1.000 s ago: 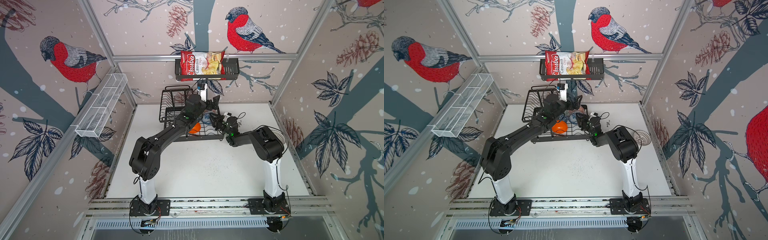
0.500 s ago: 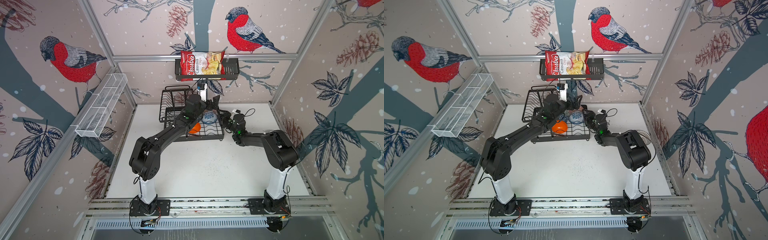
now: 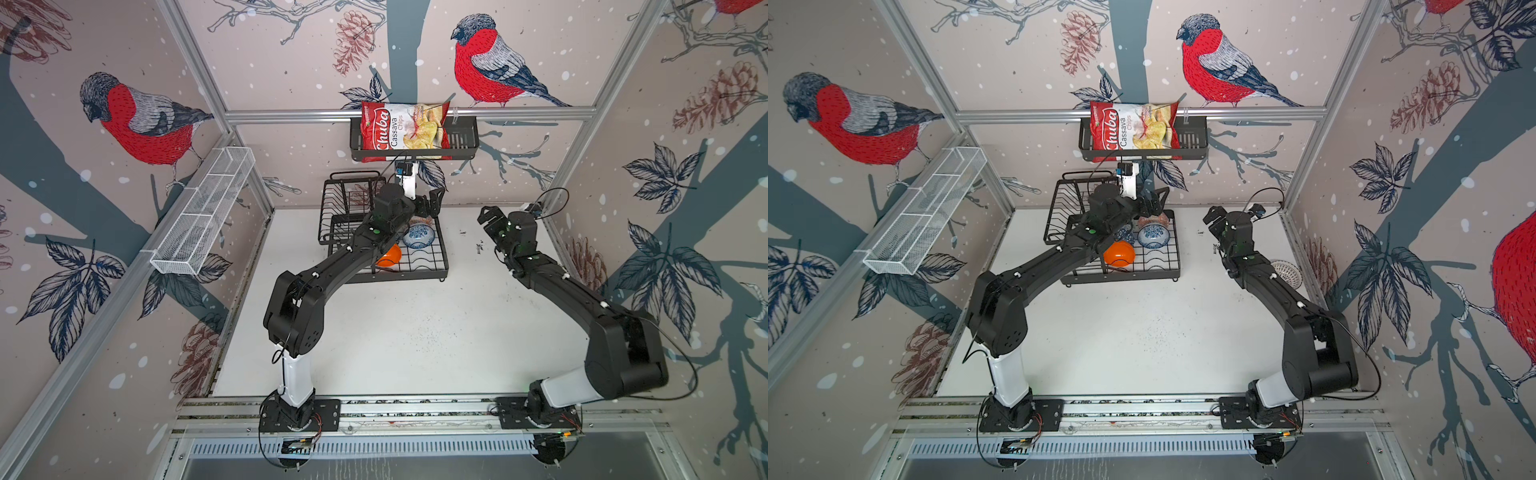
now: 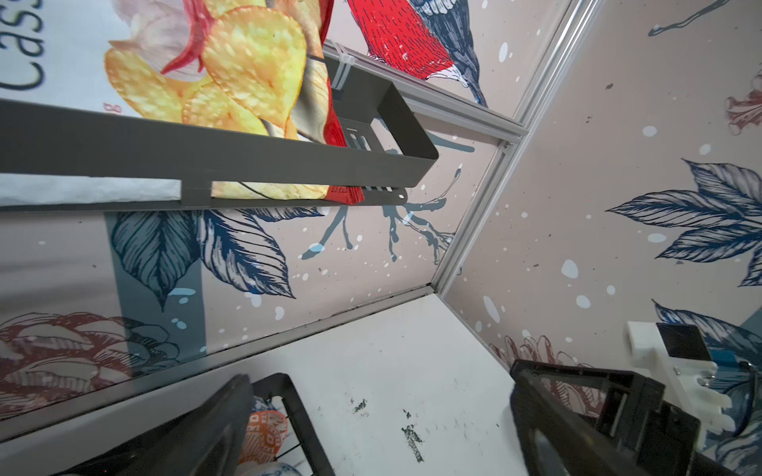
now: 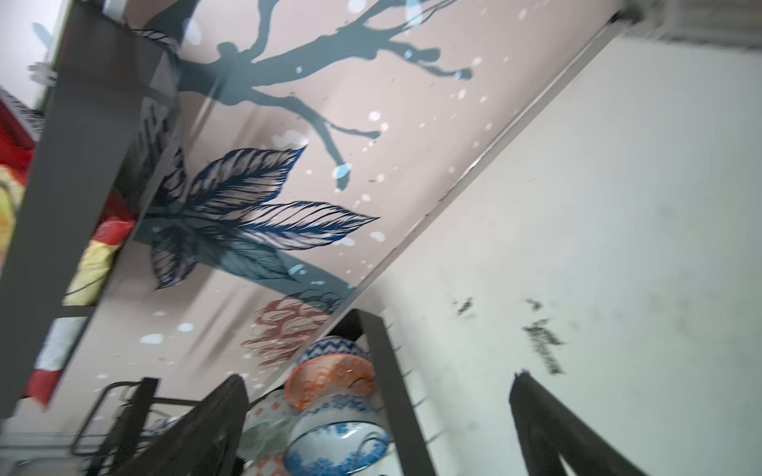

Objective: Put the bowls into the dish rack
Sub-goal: 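Release the blue bowl and move the right gripper to the red-patterned bowl, then lower the right gripper onto the red-patterned bowl's rim and close it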

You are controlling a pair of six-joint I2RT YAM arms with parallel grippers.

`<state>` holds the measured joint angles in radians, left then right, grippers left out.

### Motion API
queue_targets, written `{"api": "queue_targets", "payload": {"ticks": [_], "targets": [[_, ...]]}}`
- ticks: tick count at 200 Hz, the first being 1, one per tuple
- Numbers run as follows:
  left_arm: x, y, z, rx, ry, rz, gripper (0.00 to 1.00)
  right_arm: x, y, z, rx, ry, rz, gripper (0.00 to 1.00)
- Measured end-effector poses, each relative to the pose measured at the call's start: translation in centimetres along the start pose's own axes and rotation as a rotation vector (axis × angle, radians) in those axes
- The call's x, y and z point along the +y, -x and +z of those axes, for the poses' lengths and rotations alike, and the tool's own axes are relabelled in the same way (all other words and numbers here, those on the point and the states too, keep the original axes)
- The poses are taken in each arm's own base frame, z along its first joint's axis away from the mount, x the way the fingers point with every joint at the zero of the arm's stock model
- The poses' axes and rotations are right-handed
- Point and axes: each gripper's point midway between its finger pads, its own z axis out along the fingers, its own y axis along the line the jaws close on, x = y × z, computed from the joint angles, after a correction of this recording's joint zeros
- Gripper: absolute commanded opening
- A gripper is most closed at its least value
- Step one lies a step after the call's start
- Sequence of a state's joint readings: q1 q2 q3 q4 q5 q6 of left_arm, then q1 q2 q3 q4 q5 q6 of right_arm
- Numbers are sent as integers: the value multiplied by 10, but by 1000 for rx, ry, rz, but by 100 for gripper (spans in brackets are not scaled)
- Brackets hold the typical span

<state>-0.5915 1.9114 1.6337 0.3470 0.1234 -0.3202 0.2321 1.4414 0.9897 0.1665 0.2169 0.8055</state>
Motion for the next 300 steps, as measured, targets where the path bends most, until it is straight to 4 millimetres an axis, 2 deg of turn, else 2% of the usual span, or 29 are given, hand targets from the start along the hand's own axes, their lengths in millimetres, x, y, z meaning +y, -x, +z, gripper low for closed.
{"api": "queue_targets", "payload": {"ticks": [37, 61, 84, 110, 123, 147, 170, 205, 242, 282, 300], "targets": [[-4, -26, 24, 59, -57, -67, 97, -80, 6, -22, 6, -229, -102, 100], [-21, -45, 42, 112, -97, -85, 98, -125, 7, -29, 30, -338, -125, 100], [-51, -58, 59, 152, -151, -82, 98, -150, 12, -31, 33, -390, -116, 100], [-77, -77, 79, 206, -188, -62, 98, -173, -1, -25, 95, -421, -119, 100], [-82, -87, 86, 237, -195, -60, 98, -187, -7, -20, 121, -453, -123, 97], [-78, -107, 94, 289, -180, -60, 98, -211, -20, -10, 181, -498, -112, 88], [-74, -121, 95, 333, -166, -63, 97, -219, -30, 2, 226, -506, -107, 81], [-76, -122, 94, 336, -160, -33, 98, -219, -32, 19, 254, -499, -118, 66], [-74, -124, 93, 344, -157, -12, 97, -218, -39, 27, 279, -494, -143, 42], [-61, -119, 91, 350, -135, 1, 98, -209, -57, 33, 313, -486, -187, 17], [-55, -118, 89, 353, -124, -1, 98, -204, -52, 37, 281, -494, -238, 9]]}}
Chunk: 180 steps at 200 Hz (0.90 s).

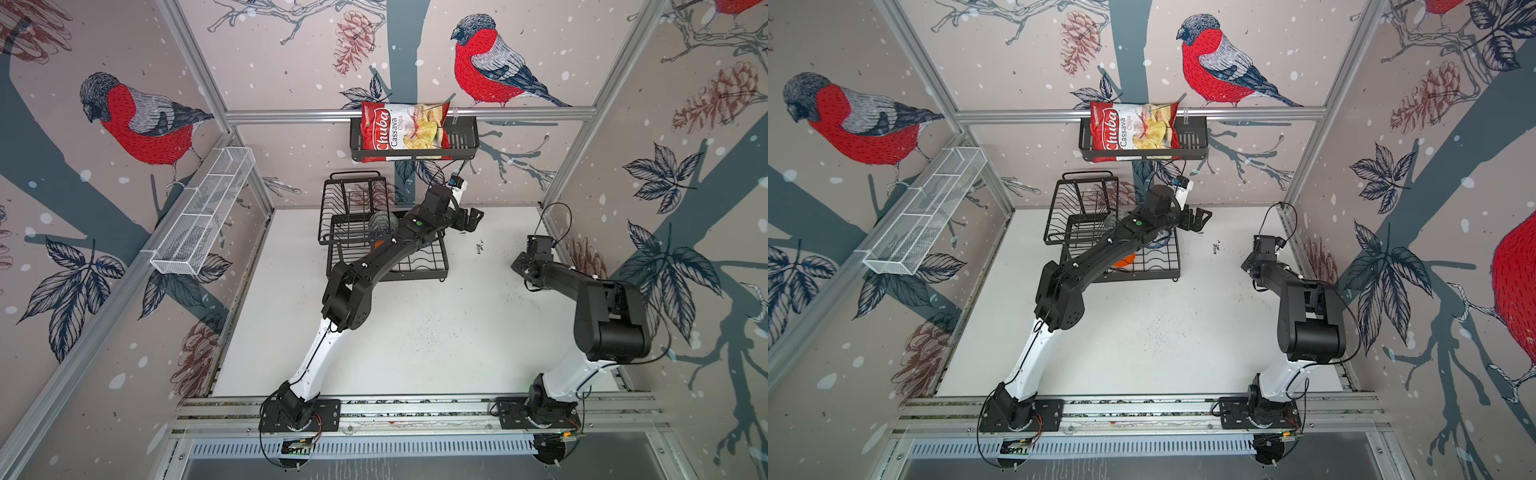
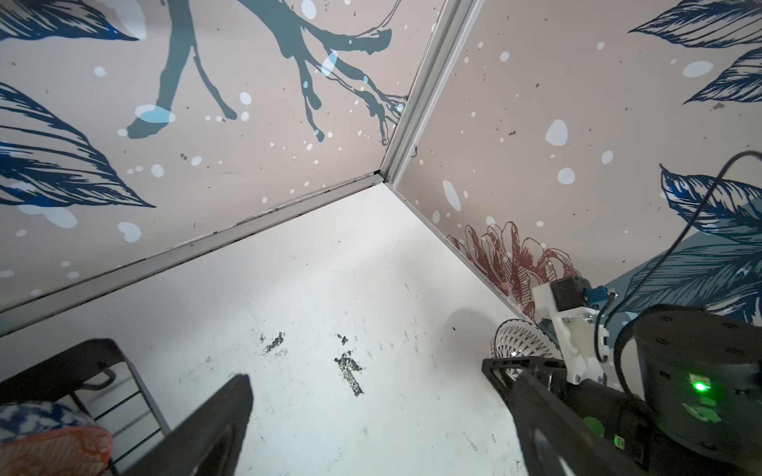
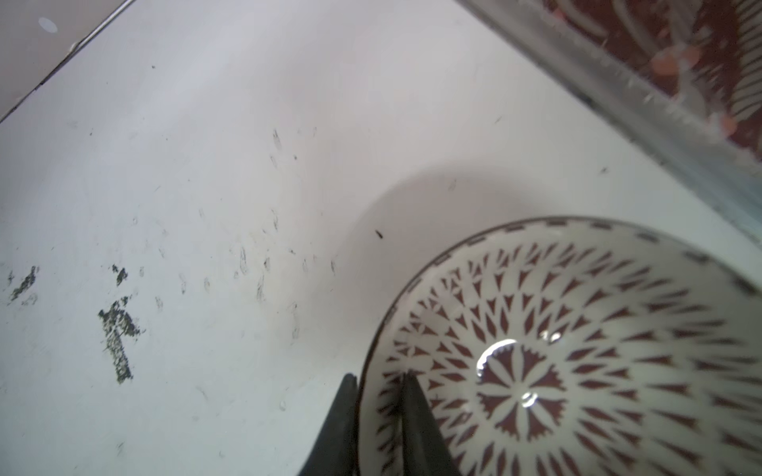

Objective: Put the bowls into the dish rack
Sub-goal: 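Lower the right gripper onto the red-patterned bowl's rim and close it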

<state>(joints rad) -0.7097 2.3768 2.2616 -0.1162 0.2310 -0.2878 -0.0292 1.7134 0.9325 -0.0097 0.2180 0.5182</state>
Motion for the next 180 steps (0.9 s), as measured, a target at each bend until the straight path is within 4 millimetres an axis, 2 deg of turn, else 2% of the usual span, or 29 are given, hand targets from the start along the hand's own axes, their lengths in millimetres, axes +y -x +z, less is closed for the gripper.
{"api": "queue_targets", "payload": {"ticks": [8, 18, 32, 70, 111, 160, 180], "targets": [[1, 0, -1, 0, 2, -1, 98, 2, 3, 0, -19, -11, -16, 4], [2, -1, -1, 3, 4, -2, 98, 6, 7, -3, -43, -24, -42, 3], [4, 0, -2, 2, 7, -3, 98, 24, 13, -8, -78, -8, -62, 2], [18, 4, -9, 0, 27, -12, 98, 74, -3, -19, -7, 109, -128, 3], [34, 2, -16, 9, 56, -34, 97, 118, -13, -12, 35, 166, -214, 4], [49, 10, -27, -11, 78, -60, 98, 149, -28, -13, 76, 224, -299, 13], [54, 8, -28, -10, 90, -71, 98, 155, -37, -9, 112, 245, -317, 14]]}}
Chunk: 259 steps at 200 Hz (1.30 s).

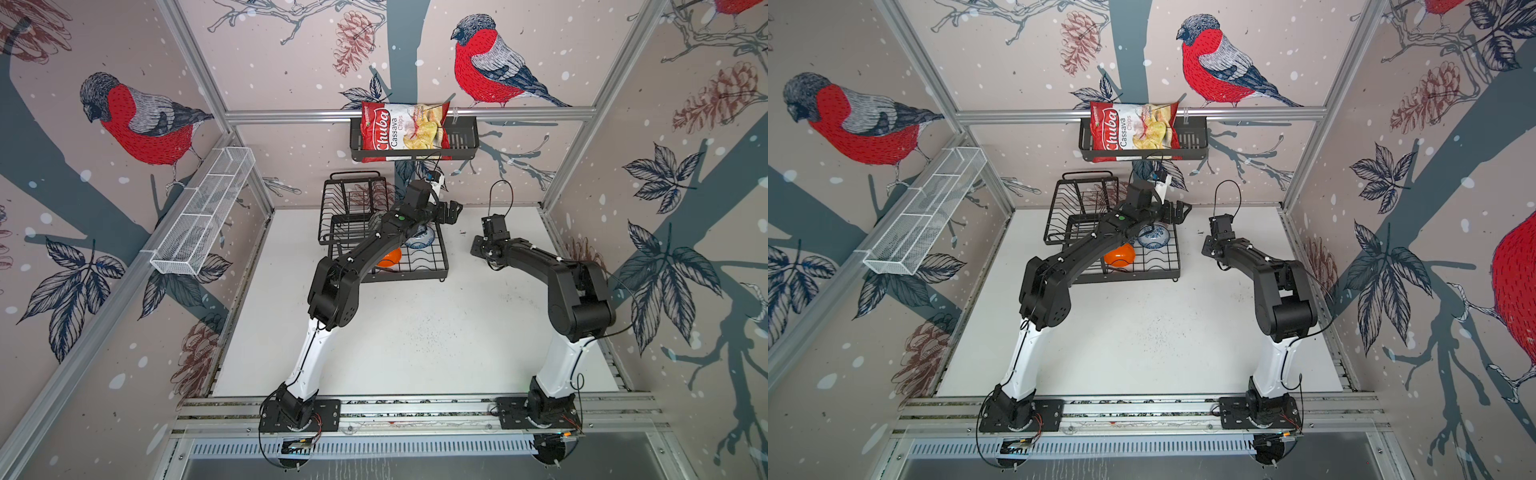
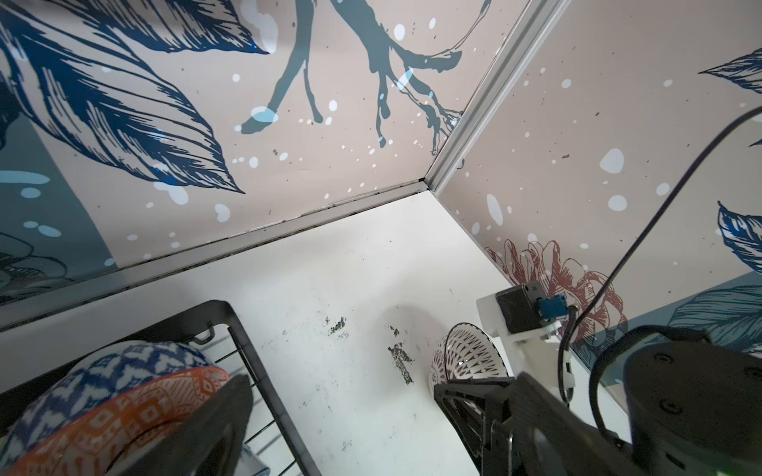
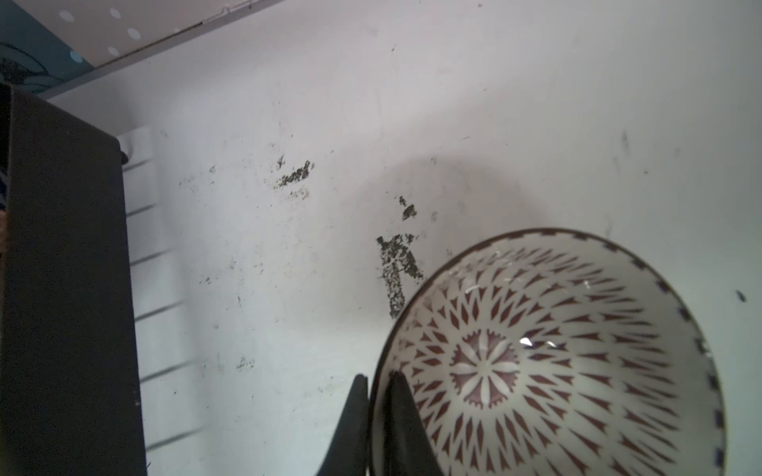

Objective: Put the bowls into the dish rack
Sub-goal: 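Lower the right gripper onto the red-patterned bowl's rim and close it, then lift the red-patterned bowl toward the left gripper with the right gripper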

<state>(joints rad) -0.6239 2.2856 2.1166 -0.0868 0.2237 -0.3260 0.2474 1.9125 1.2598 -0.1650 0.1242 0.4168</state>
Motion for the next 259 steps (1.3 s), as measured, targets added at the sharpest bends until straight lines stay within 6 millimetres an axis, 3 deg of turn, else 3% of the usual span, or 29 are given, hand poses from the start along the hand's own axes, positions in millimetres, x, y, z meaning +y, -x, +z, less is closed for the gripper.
{"api": "queue_targets", "payload": {"ticks": [33, 72, 99, 133, 167, 201, 221, 259], "targets": [[-2, 0, -1, 1, -8, 0, 98, 7, -9, 2, 40, 37, -10, 21], [-1, 3, -2, -6, -7, 0, 98, 13, -21, -8, 96, 101, 2, 41], [0, 3, -2, -7, -7, 0, 97, 8, -3, -34, 44, 136, 36, 59], [-1, 3, -2, -7, -10, -6, 98, -20, 14, -61, -29, 112, 85, 68], [-1, 3, -2, -6, -13, -7, 98, -60, 4, -52, -24, -2, 126, 67], [-4, 3, -2, -4, -21, -9, 97, -70, -9, -37, 1, -52, 123, 60], [-7, 3, -1, -9, -26, -10, 98, -80, -23, -24, 45, -96, 117, 49], [-10, 2, 0, -8, -35, -8, 97, -83, -23, -8, 53, -129, 113, 18]]}}
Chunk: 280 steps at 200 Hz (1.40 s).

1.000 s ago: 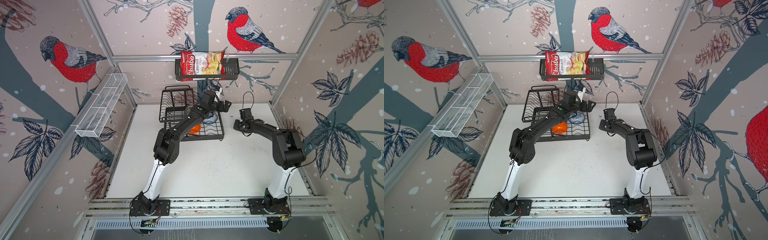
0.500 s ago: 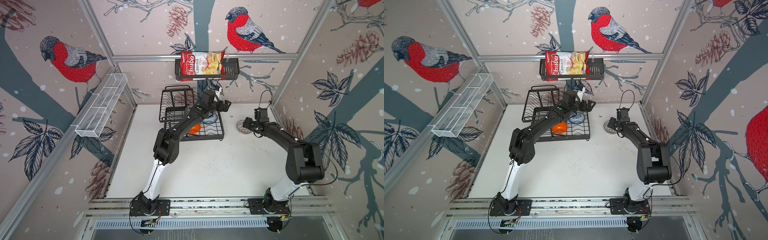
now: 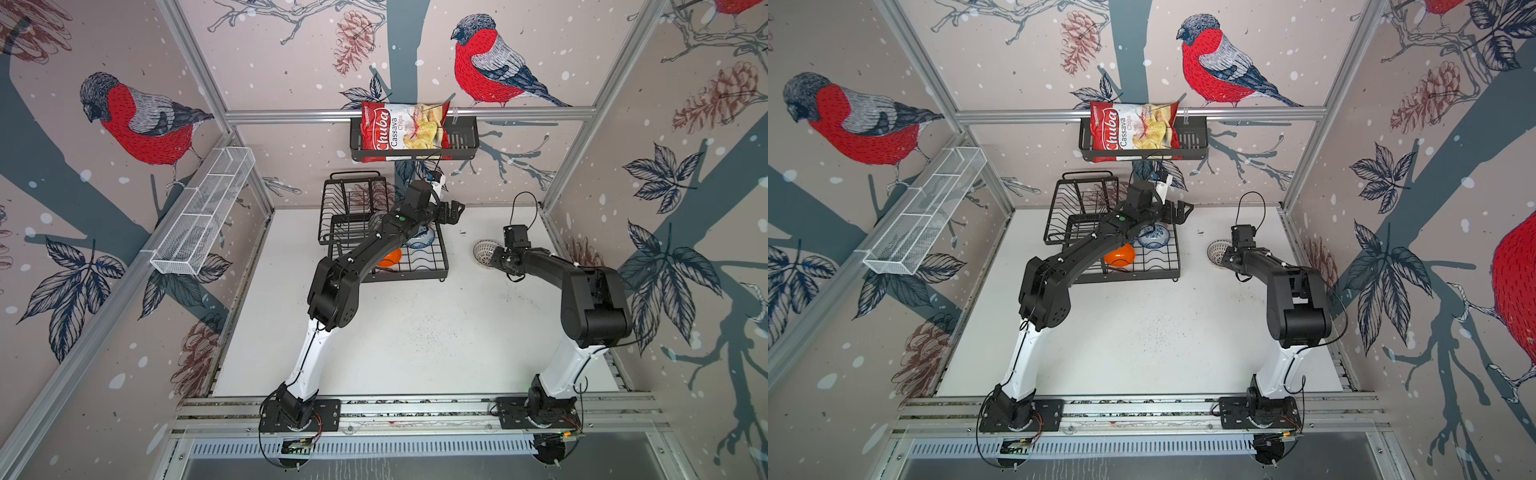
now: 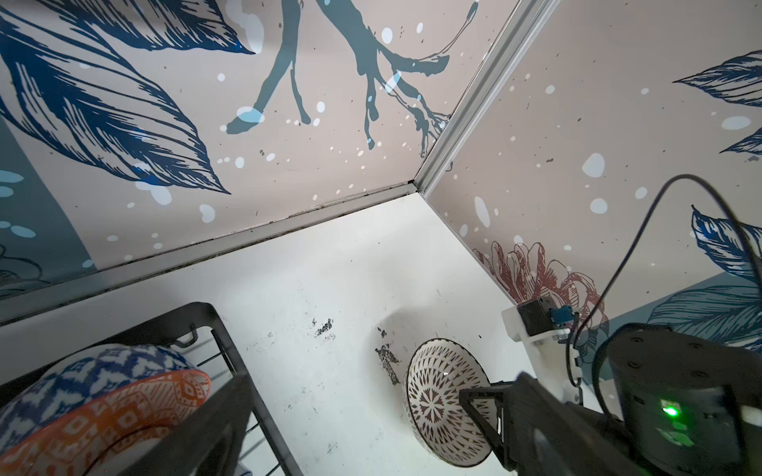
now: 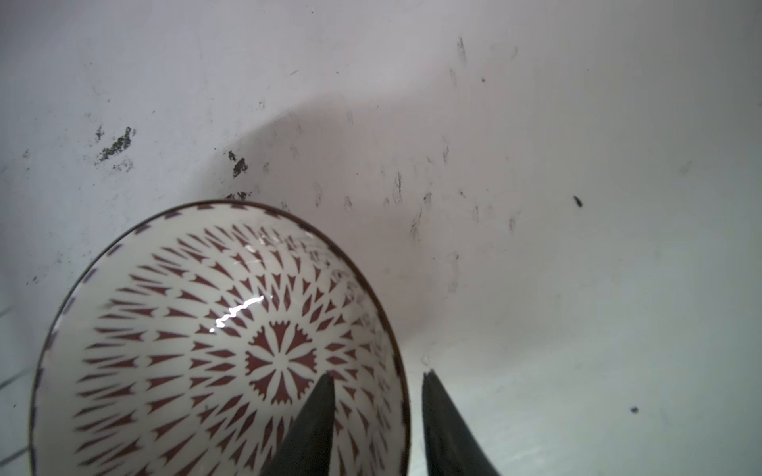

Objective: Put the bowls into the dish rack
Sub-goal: 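Lift the red-patterned bowl toward the left gripper with the right gripper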

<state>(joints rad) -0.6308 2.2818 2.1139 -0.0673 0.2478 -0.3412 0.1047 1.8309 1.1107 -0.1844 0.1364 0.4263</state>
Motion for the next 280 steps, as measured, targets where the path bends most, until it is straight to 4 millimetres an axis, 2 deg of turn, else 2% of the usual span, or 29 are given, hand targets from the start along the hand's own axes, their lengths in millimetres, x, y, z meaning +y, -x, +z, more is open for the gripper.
{"api": "queue_targets", "payload": {"ticks": [19, 38, 51, 62, 93, 116, 133, 151, 178, 208, 228, 249, 272, 280], "targets": [[-1, -1, 1, 1, -7, 1, 98, 2, 4, -1, -16, 5, 22, 11], [-2, 2, 0, -3, -9, 2, 97, 14, 15, -12, -44, 24, 11, 6], [-5, 6, -2, -9, -10, 5, 98, 28, 29, -24, -78, 50, 18, 3], [-6, 10, -7, -14, 3, 13, 98, 45, 48, -40, -130, 91, 24, 2], [-18, 31, -45, -54, 42, 24, 98, 91, 102, -91, -297, 212, 67, 1], [-23, 52, -73, -129, 59, 32, 97, 116, 123, -113, -398, 267, 94, 0], [-16, 51, -79, -148, 82, 27, 98, 129, 122, -119, -446, 294, 94, 0], [-4, 46, -72, -140, 112, 14, 97, 136, 111, -117, -478, 318, 89, 0], [8, 40, -53, -125, 121, 2, 96, 132, 102, -116, -516, 329, 92, 0], [15, 29, -34, -99, 119, -30, 90, 130, 110, -136, -602, 363, 100, 0], [15, 21, -26, -81, 101, -46, 88, 132, 110, -152, -647, 403, 106, 0], [7, 18, -23, -70, 83, -48, 85, 133, 109, -160, -671, 416, 90, 0], [-3, 16, -19, -66, 61, -42, 78, 133, 108, -169, -694, 429, 94, 0], [-5, 13, -17, -60, 57, -42, 73, 135, 107, -172, -702, 441, 89, 0]]}}
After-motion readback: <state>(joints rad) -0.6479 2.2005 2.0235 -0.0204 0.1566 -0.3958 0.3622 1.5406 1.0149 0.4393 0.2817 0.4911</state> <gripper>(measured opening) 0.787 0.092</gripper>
